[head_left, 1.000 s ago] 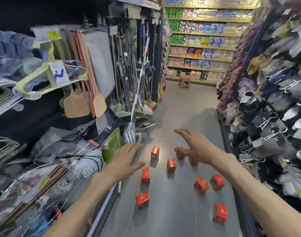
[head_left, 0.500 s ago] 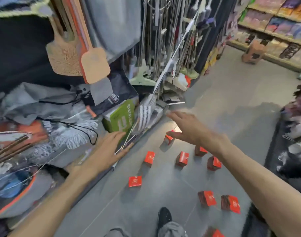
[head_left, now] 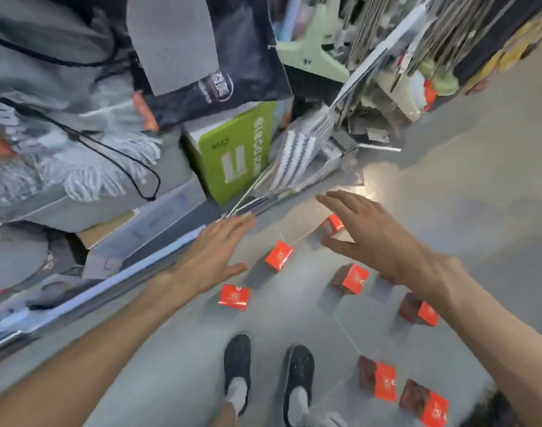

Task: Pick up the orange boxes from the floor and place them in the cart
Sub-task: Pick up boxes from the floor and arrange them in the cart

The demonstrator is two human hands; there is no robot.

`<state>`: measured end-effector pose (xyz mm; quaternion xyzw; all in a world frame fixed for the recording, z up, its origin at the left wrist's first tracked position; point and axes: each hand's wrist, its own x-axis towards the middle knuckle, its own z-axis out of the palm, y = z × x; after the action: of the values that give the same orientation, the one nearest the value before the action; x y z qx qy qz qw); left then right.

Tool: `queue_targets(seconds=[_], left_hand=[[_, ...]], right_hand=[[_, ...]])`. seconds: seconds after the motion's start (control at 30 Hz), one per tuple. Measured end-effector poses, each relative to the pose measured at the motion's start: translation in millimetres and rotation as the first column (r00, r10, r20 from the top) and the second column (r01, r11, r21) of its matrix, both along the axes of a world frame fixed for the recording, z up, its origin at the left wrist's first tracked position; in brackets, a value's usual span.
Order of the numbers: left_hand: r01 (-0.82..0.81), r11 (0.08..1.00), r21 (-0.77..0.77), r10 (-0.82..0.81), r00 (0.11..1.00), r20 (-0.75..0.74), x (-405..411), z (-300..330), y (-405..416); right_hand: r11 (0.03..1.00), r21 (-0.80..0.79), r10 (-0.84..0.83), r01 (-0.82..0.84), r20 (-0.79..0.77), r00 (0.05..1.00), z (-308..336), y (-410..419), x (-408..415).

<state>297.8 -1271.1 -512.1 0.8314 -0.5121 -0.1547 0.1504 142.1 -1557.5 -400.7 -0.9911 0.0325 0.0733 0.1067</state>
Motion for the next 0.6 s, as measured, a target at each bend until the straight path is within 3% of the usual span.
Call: queue_targets(seconds=[0.17, 0.37, 0.5, 0.6], left_hand=[[-0.018, 0.997, 0.079, 0.025, 0.996, -0.088, -22.6, -128.6, 6.4], [-0.086, 0.95, 0.302, 0.141, 0.976, -0.166, -58.7, -281.3, 26.9], [-0.082, 0.918, 0.388, 0.149, 0.978, -0.147, -73.4, -374.5, 38.2], [-0.027, 0.886, 0.462, 0.063, 0.996, -0.063, -78.7, -435.7, 38.5]], right_hand=[[0.996, 0.05, 0.085, -0.08, -0.1, 0.991, -126.4, -17.4, 11.2], [0.983, 0.113, 0.162, -0.145, -0.159, 0.974, -279.0, -23.6, 19.8], [0.973, 0.151, 0.203, -0.177, -0.18, 0.963, -364.0, -21.1, 28.5], [0.964, 0.167, 0.237, -0.207, -0.181, 0.955, -420.0, -20.0, 28.3]])
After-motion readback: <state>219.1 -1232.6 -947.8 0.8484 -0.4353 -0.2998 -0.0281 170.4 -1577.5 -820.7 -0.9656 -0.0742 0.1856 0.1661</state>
